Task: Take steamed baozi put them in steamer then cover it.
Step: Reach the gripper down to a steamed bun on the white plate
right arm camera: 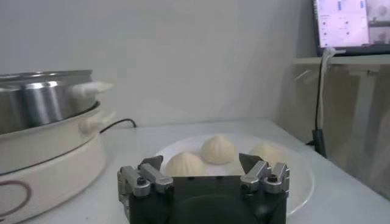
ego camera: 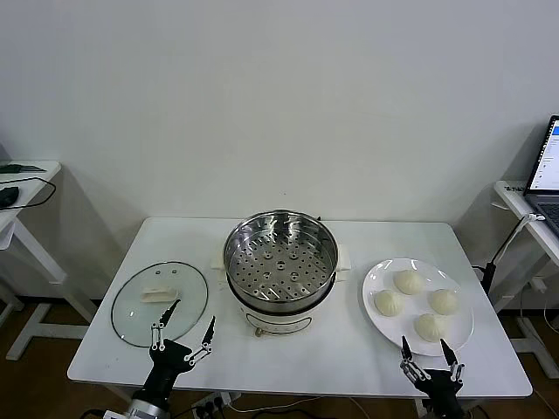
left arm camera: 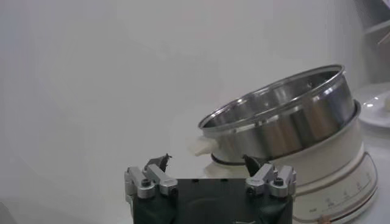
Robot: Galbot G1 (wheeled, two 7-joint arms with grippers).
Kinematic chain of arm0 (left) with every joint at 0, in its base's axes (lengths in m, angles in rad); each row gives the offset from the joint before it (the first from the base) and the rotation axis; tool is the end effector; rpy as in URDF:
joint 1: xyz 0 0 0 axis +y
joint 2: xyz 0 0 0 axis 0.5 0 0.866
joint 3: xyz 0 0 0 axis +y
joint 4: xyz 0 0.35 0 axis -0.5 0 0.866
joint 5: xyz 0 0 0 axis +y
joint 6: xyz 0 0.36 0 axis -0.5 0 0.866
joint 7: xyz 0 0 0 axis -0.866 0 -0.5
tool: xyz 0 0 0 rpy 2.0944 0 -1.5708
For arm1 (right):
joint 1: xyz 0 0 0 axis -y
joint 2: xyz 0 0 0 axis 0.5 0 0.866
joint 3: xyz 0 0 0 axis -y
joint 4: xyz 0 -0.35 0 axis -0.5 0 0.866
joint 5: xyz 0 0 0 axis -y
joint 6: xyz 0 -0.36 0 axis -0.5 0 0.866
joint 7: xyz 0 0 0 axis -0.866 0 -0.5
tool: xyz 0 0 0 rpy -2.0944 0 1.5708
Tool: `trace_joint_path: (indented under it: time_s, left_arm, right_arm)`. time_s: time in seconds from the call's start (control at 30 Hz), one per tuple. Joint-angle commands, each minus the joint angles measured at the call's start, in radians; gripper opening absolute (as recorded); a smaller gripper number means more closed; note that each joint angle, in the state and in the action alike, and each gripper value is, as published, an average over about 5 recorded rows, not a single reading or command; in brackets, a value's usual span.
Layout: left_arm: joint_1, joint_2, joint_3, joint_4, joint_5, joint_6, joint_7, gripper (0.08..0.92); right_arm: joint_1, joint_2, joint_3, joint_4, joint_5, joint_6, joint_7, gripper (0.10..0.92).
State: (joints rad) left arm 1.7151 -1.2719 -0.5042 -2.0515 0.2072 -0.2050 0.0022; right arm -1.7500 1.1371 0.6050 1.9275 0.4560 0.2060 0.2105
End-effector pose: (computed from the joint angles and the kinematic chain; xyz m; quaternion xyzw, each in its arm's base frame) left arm 0.1408 0.0481 -0.3368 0.1213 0.9701 0.2098 0.0150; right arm 0.1324 -0.1192 -0.3638 -0.0705 -0.9948 -0.0135 0.0718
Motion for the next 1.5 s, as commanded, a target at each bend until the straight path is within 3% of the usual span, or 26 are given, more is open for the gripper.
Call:
trace_joint_path:
  time_s: [0.03, 0.33, 0.47, 0.6, 0.73, 0.87, 1.0, 1.27, 1.5]
  left_arm:
    - [0.01, -0.001, 0.006, -0.02, 0.005, -0.003, -0.004, 0.823]
    - [0.027, -0.012, 0.006, -0.046, 0.017, -0.003, -0.019, 0.823]
    - [0.034, -0.014, -0.001, -0.062, 0.013, 0.001, -0.021, 0.823]
    - [0.038, -0.018, -0.007, -0.074, 0.003, 0.006, -0.023, 0.823]
    - [0.04, -0.022, -0.007, -0.074, 0.001, 0.006, -0.023, 0.823]
    - [0.041, -0.026, -0.007, -0.069, 0.002, 0.004, -0.023, 0.823]
    - [0.046, -0.03, -0.01, -0.068, 0.003, 0.003, -0.023, 0.823]
    - [0.053, -0.037, -0.015, -0.068, 0.005, 0.004, -0.023, 0.823]
    - [0.063, -0.046, -0.018, -0.071, 0.008, 0.0, -0.024, 0.823]
  right_arm:
    - [0.224, -0.099, 0.061, -0.021, 0.096, -0.145, 0.068, 0.823]
    - [0.732, -0.383, -0.172, -0.319, 0.31, -0.223, -0.044, 0.823]
    - [0.97, -0.468, -0.384, -0.514, 0.349, -0.246, -0.245, 0.823]
    - [1.185, -0.531, -0.595, -0.684, 0.3, -0.278, -0.505, 0.823]
    - [1.382, -0.561, -0.79, -0.822, 0.17, -0.291, -0.845, 0.823]
    - [1.572, -0.546, -0.94, -0.954, -0.065, -0.249, -1.19, 0.823]
    - [1.683, -0.508, -1.021, -1.054, -0.303, -0.18, -1.401, 0.823]
    - [1.787, -0.415, -1.115, -1.163, -0.63, -0.076, -1.573, 0.823]
    - [1.776, -0.343, -1.145, -1.189, -0.72, -0.059, -1.566, 0.823]
